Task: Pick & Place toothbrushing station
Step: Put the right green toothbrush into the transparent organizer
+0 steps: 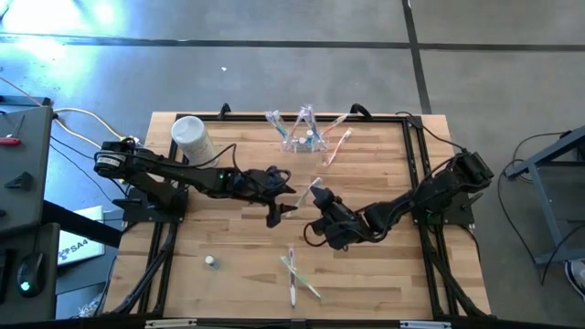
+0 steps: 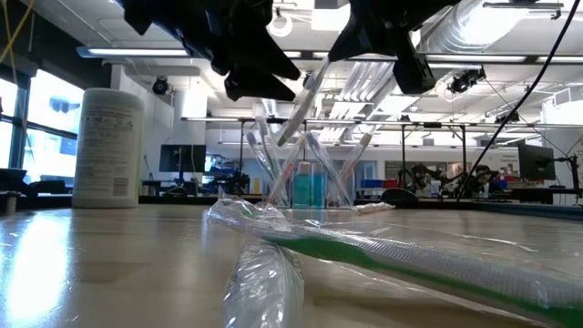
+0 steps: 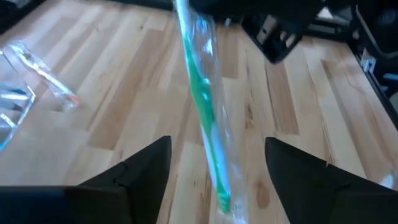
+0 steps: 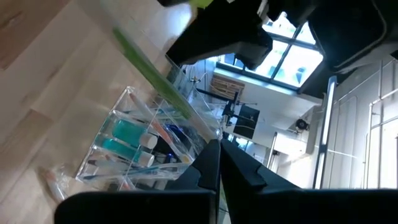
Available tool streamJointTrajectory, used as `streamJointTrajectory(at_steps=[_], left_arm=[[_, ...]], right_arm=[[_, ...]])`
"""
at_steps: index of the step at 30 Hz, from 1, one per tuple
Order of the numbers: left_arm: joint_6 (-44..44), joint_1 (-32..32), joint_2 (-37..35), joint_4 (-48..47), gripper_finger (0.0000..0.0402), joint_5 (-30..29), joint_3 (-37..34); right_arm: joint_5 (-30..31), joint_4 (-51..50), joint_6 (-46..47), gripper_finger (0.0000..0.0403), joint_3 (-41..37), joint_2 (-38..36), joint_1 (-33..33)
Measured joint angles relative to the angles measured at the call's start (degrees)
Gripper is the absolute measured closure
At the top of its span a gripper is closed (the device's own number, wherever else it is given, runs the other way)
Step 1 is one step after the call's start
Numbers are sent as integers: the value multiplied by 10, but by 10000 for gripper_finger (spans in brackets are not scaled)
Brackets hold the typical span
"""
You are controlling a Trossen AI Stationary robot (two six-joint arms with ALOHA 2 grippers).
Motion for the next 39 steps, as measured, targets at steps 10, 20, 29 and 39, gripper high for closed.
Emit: streamJointTrajectory(at_steps=[10, 20, 29, 39], left_arm=[[0, 0, 0, 14, 139, -29, 0], [0, 0, 0, 40, 139, -46, 0], [0, 0, 18, 66, 139, -53, 0], [46, 0, 63, 134, 139, -59, 0]], right_arm=[[0, 2, -1, 400, 0, 0, -4], [-1, 2, -1, 400, 0, 0, -4], [0, 5, -1, 400, 0, 0, -4], [-2, 19, -14, 400, -1, 0, -4]])
